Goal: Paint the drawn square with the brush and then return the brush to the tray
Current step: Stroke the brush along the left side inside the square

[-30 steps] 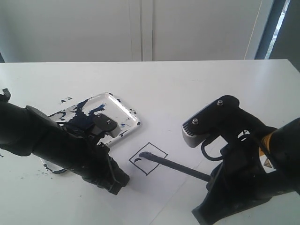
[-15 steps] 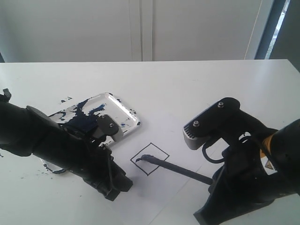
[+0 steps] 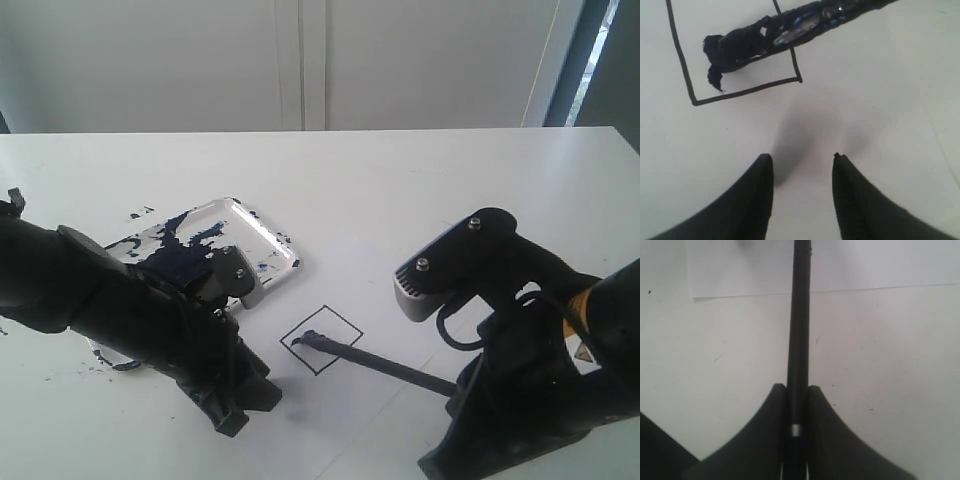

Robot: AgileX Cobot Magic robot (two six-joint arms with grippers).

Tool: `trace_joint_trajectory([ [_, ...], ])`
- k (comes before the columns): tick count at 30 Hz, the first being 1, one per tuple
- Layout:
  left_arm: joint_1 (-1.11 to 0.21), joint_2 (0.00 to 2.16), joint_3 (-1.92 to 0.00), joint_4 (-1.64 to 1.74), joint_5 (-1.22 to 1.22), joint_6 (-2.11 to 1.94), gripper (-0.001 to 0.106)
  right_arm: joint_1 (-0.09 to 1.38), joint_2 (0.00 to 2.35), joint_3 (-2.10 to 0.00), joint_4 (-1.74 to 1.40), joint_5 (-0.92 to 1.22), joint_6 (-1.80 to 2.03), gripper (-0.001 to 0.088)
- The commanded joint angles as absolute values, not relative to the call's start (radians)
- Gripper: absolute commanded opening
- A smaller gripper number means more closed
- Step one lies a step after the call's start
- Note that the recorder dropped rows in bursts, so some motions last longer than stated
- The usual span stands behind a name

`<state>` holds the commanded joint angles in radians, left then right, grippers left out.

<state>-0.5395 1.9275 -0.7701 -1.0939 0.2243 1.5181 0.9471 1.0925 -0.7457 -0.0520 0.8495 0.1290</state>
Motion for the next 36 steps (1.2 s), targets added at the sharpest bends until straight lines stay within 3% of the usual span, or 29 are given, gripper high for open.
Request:
trace_joint_trajectory([
  [13, -0.541, 1.854, -0.730, -1.080, 0.023, 1.522, 0.047, 0.947, 1.088, -0.746, -0.056, 0.851, 0.129, 0.0000],
  [36, -0.573, 1.851, -0.675, -1.078, 0.012, 1.523, 0.047, 0.947, 1.112, -0.746, -0.060, 0.729, 0.091, 0.0000],
])
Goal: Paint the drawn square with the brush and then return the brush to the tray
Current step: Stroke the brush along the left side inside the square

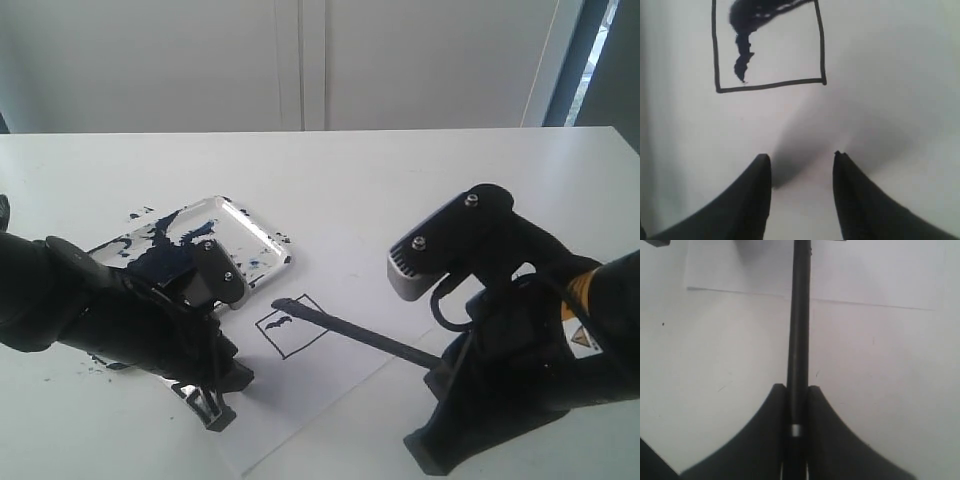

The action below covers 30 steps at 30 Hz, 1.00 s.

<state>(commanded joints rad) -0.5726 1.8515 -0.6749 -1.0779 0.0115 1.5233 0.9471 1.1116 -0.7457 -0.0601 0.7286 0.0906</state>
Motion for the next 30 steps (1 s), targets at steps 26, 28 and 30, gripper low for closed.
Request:
trace_joint_trajectory([
  [26, -0.573, 1.851, -0.675, -1.078, 0.016, 1.523, 0.047, 0.947, 1.225, -0.746, 0.008, 0.660, 0.026, 0.0000],
  [28, -0.573, 1.851, -0.675, -1.078, 0.016, 1.523, 0.047, 0.947, 1.225, -0.746, 0.006, 0.660, 0.025, 0.0000],
  [30, -0.573, 1.851, -0.675, -1.078, 0.016, 1.523, 0.047, 0.947, 1.225, -0.746, 0.000, 0.660, 0.028, 0.0000],
])
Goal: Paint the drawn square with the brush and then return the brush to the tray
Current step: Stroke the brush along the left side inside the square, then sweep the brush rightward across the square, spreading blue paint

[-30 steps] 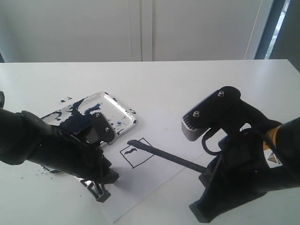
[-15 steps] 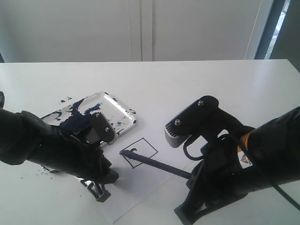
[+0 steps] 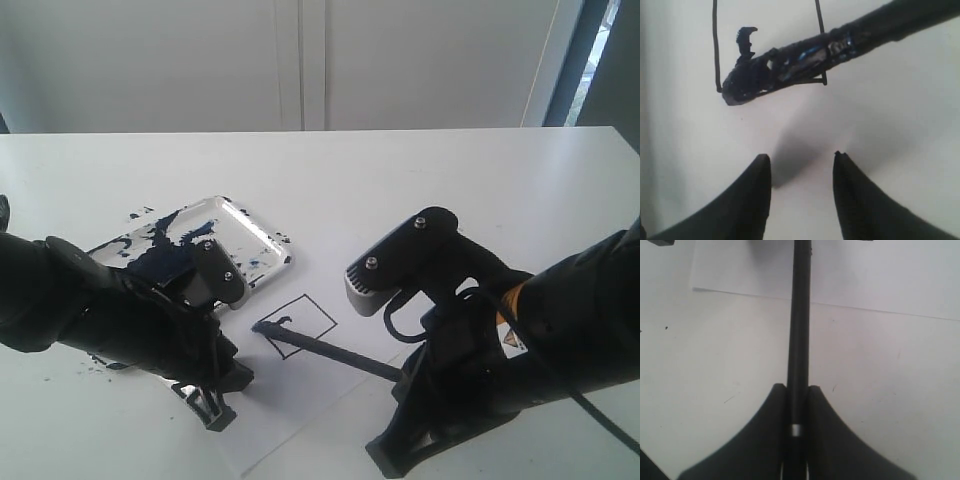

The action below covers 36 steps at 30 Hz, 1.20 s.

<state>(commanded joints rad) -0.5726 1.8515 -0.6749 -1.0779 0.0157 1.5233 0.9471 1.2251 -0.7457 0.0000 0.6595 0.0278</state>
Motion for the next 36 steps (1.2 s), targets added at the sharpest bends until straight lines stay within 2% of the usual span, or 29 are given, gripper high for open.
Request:
trace_joint_trajectory([
  [21, -0.573, 1.851, -0.675, -1.078, 0.016, 1.522, 0.047, 0.947, 1.247, -0.746, -0.046, 0.663, 0.033, 0.0000],
  [36, -0.573, 1.851, -0.675, -1.078, 0.016, 1.522, 0.047, 0.947, 1.247, -0.746, -0.261, 0.691, 0.232, 0.0000],
])
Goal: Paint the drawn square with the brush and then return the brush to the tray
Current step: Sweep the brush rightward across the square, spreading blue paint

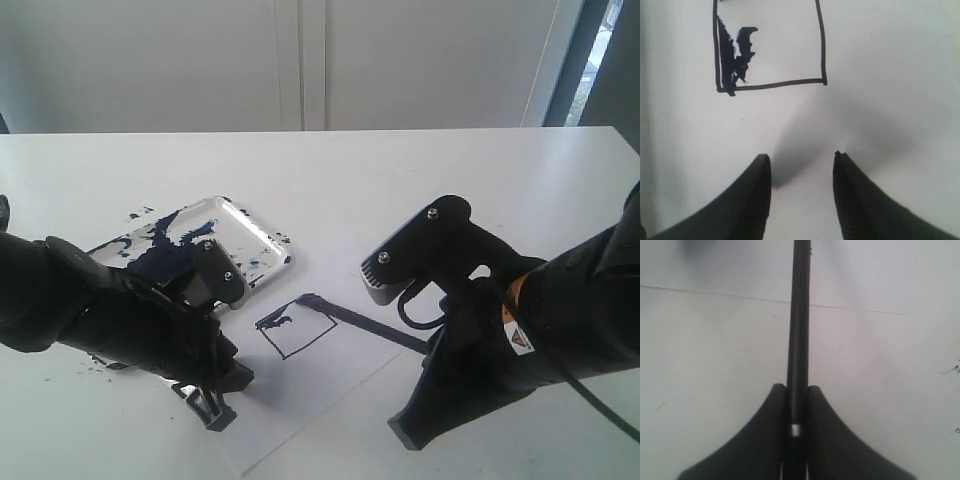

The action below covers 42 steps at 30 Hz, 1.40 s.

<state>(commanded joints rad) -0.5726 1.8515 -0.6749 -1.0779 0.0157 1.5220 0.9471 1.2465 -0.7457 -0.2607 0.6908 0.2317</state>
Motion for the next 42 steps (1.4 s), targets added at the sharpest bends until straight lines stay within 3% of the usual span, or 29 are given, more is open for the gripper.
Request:
trace_joint_trajectory([
  [16, -0.573, 1.851, -0.675, -1.078, 0.009, 1.522, 0.047, 0.947, 1.247, -0.746, -0.056, 0.691, 0.082, 0.0000],
  [29, -0.573, 1.851, -0.675, -1.078, 0.008, 1.522, 0.047, 0.947, 1.247, -0.746, -0.253, 0.693, 0.232, 0.0000],
  [42, -0.573, 1.851, -0.675, -1.078, 0.005, 1.522, 0.047, 0.947, 1.248, -0.746, -0.101, 0.669, 0.132, 0.0000],
])
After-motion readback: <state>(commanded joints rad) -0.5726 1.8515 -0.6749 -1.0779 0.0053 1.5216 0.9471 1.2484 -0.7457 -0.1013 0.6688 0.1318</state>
